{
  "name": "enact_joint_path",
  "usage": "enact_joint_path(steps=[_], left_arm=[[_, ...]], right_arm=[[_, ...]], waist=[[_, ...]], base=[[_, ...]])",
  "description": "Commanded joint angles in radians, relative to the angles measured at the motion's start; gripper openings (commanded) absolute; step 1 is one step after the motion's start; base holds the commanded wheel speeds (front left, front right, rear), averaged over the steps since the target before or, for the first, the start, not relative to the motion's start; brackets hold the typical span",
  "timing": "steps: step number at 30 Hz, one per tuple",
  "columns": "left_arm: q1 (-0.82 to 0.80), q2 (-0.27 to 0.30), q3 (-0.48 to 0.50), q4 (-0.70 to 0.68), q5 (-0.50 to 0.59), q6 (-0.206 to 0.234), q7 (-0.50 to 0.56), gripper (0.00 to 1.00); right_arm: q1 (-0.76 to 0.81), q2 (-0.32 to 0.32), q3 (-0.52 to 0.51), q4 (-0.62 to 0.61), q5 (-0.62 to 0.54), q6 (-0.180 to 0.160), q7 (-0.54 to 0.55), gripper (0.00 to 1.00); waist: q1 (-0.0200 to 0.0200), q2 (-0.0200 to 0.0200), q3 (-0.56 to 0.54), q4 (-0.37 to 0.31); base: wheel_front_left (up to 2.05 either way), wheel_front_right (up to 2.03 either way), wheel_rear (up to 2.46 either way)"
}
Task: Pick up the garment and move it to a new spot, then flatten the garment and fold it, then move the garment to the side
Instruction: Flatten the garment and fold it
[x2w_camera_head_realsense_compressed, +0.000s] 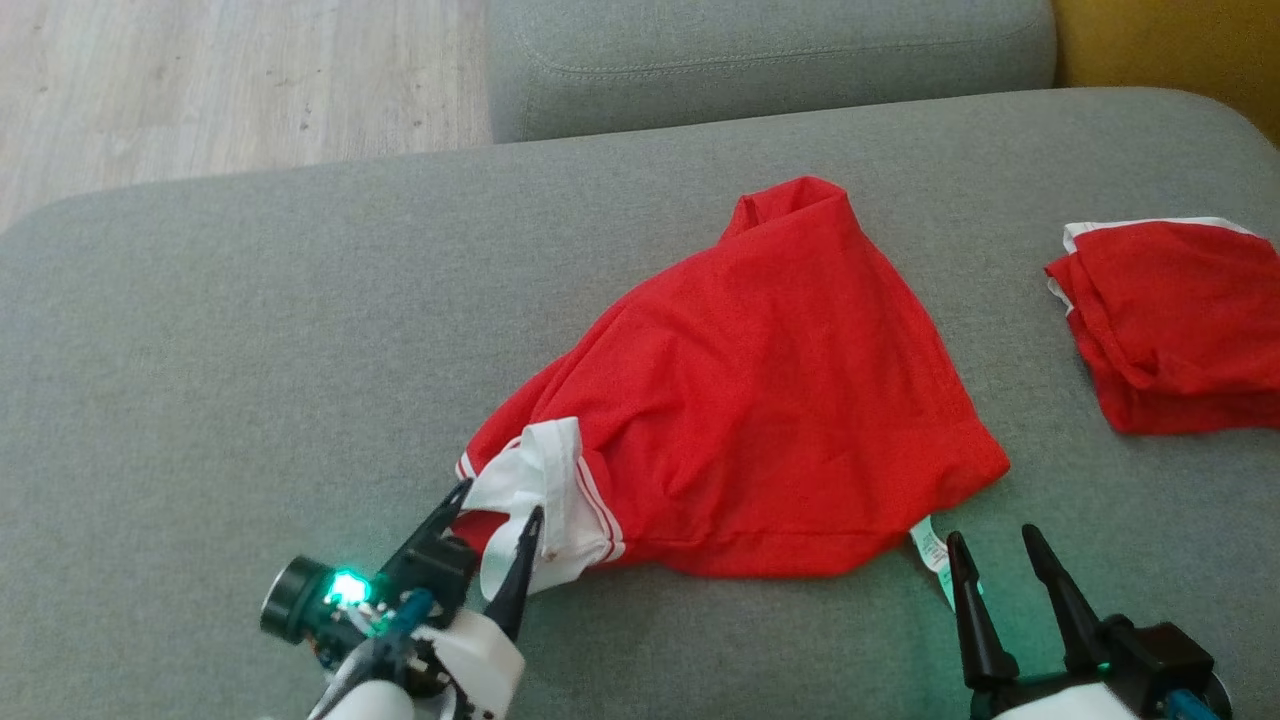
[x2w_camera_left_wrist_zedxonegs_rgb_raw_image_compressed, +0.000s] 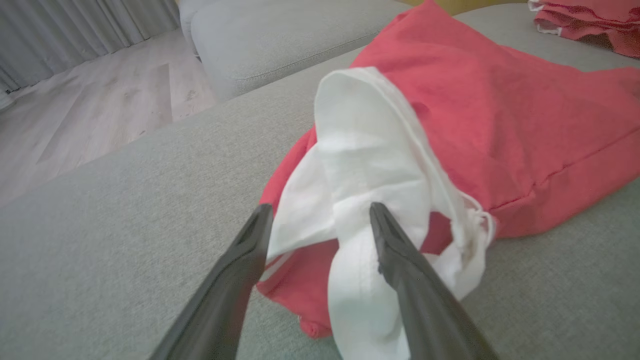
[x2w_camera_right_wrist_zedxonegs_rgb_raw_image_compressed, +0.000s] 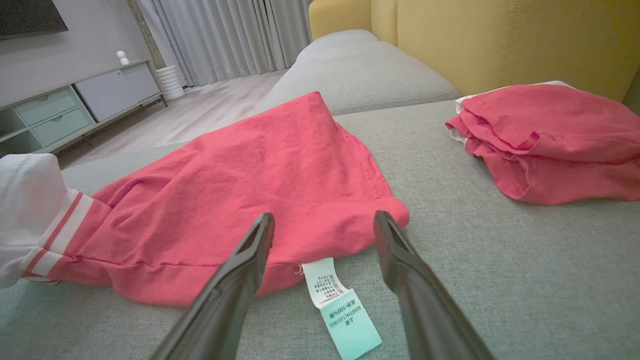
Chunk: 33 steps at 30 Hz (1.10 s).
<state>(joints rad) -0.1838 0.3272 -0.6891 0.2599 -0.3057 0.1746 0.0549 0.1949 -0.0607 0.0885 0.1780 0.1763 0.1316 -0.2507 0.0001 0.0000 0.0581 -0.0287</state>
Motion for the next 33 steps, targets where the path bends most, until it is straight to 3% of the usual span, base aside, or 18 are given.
enact_joint_path(steps=[1, 14, 21, 28, 33], left_arm=[[-0.075, 0.011, 0.016, -0.012, 0.025, -0.006, -0.018, 1.0], [-0.169, -0.059, -0.108, 0.08, 0.141, -0.024, -0.058, 1.0], [-0.174, -0.077, -0.099, 0.112, 0.132, 0.014, -0.024, 1.0], [-0.094, -0.072, -0.059, 0.02, 0.096, 0.104, 0.02, 1.0], [-0.02, -0.075, -0.05, -0.075, 0.038, 0.109, 0.039, 1.0]], right_arm=[[-0.042, -0.006, 0.021, -0.026, 0.008, -0.001, -0.011, 1.0], [-0.048, -0.007, 0.031, -0.019, 0.008, -0.001, -0.011, 1.0], [-0.046, -0.006, 0.034, -0.014, 0.01, -0.001, -0.011, 1.0], [-0.037, -0.004, 0.032, -0.013, 0.013, -0.001, -0.011, 1.0], [-0.03, -0.001, 0.026, -0.016, 0.012, -0.001, -0.011, 1.0]], waist=[[-0.0001, 0.0, 0.003, 0.001], [-0.0001, 0.0, -0.001, 0.005], [-0.0001, 0.0, -0.011, -0.005], [-0.0001, 0.0, -0.021, -0.012], [-0.0001, 0.0, -0.021, -0.004]], base=[[0.0, 0.0, 0.0], [0.0, 0.0, 0.0], [0.0, 0.0, 0.0], [0.0, 0.0, 0.0], [0.0, 0.0, 0.0]])
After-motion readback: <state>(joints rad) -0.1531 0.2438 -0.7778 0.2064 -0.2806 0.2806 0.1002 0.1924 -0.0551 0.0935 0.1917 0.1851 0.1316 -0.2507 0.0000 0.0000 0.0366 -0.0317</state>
